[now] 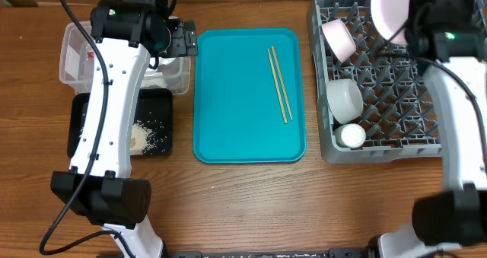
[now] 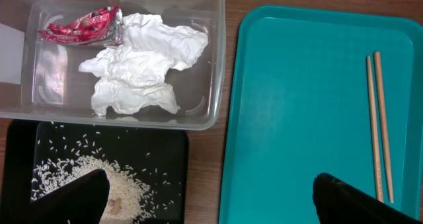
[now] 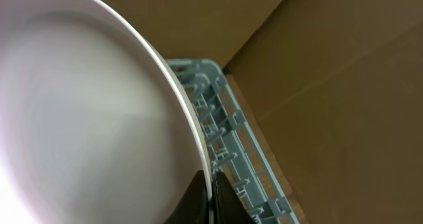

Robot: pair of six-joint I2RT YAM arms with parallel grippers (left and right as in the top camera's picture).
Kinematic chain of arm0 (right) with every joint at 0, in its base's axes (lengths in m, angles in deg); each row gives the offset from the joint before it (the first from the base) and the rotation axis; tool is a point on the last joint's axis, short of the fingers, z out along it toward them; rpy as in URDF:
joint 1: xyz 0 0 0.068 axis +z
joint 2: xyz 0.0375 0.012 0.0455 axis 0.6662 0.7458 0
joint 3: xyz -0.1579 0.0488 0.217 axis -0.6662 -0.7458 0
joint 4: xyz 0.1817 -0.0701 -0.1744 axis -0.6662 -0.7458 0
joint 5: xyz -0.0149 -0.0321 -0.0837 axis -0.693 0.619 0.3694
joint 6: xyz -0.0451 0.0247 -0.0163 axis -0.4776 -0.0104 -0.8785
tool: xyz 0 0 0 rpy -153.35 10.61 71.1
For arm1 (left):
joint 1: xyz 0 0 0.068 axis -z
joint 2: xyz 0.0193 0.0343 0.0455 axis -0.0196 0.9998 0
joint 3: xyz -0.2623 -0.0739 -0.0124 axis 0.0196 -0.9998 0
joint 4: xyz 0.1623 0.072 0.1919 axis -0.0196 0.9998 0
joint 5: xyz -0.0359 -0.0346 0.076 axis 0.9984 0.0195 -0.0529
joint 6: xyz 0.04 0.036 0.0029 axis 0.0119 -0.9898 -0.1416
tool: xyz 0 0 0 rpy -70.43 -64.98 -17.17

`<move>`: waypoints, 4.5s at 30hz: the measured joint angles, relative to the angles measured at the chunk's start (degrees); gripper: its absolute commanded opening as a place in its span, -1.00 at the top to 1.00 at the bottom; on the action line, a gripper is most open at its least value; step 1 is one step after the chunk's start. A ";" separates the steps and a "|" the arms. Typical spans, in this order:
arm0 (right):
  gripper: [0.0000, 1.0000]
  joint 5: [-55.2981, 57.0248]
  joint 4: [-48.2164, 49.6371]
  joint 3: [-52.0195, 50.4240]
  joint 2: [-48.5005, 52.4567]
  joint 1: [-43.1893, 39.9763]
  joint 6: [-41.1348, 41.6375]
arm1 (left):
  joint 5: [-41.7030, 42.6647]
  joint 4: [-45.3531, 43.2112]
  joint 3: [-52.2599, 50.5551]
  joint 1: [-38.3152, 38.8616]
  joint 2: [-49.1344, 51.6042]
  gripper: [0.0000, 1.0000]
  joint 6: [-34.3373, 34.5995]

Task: Sort waste into correct bins and load items into the dishwasher
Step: 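Lift the white plate and stand it upright in the rack, then open the right gripper to release the plate and withdraw, then grasp one wooden chopstick on the teal tray with the right gripper, then carry the chopstick to the rack and insert it upright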

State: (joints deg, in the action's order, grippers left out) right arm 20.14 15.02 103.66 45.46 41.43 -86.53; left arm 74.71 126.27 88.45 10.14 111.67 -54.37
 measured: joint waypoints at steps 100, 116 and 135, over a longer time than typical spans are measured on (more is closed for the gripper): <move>0.09 -39.32 -20.50 1.51 30.05 26.25 20.61 | 0.00 0.00 0.00 -0.02 0.00 -1.00 0.13; 0.92 -43.78 -32.65 5.86 30.14 26.14 20.70 | -0.02 0.00 0.00 -0.02 0.00 -0.99 0.13; 0.93 -44.30 -57.92 45.09 9.03 8.41 21.79 | -0.02 -0.02 0.00 0.00 0.00 -1.00 0.13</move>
State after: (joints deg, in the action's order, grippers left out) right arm -24.17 -42.90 148.75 54.48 49.85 -64.74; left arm 74.69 126.24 88.45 10.14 111.67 -54.24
